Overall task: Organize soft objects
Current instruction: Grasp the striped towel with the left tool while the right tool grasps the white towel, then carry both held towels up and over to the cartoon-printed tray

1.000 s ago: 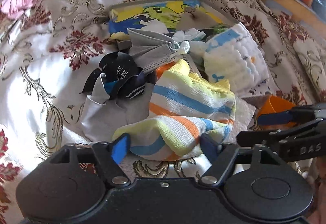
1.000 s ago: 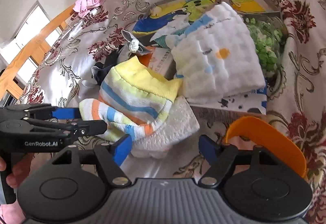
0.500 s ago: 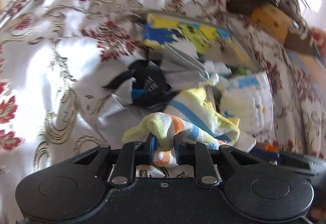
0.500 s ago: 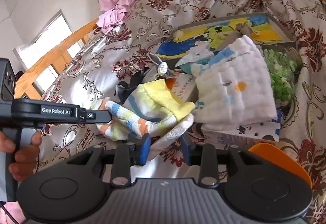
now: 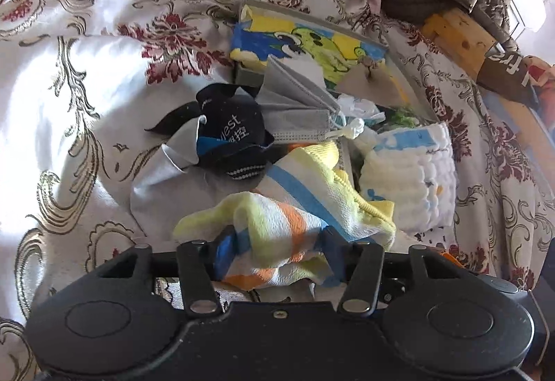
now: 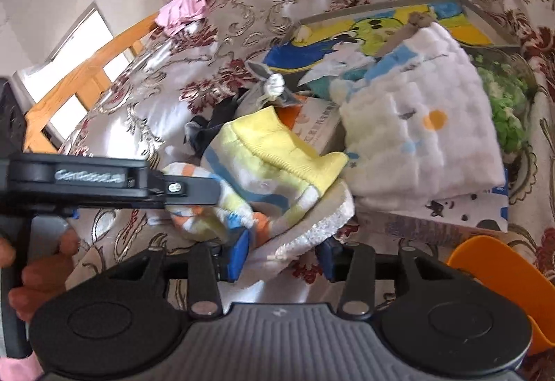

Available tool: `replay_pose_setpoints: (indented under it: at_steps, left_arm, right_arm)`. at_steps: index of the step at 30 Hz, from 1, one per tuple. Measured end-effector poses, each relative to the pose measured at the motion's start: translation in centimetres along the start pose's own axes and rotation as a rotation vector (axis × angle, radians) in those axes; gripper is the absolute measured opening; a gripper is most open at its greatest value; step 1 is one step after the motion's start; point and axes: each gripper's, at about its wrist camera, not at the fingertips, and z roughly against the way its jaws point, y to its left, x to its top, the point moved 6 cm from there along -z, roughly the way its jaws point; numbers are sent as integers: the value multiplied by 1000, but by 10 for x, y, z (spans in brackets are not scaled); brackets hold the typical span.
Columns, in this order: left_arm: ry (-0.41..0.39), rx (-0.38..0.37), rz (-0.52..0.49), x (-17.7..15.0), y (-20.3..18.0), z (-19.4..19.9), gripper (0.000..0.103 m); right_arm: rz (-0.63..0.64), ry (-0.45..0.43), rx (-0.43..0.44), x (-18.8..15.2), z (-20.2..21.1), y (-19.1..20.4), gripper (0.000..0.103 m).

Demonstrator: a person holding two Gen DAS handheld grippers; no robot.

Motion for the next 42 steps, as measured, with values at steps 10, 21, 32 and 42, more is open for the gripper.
replay_pose_setpoints:
  at_steps: [10,21,32,42]
  left_arm:
    - [14,26,-74,-1,-11,-22,58]
    - [-16,56,-68,-4,-7,-3,24]
    - [-184,173,-288,-14,-36,39,21]
    - [-465,186,-445,-11,-63,79,21]
  right_arm:
    - [17,4,1,-2,2,7,41]
    - [44,16,-41,-5,21,10,16]
    - [143,-121,-132,1,47,16,13]
    - [285,-357,-282,10,80,31,13]
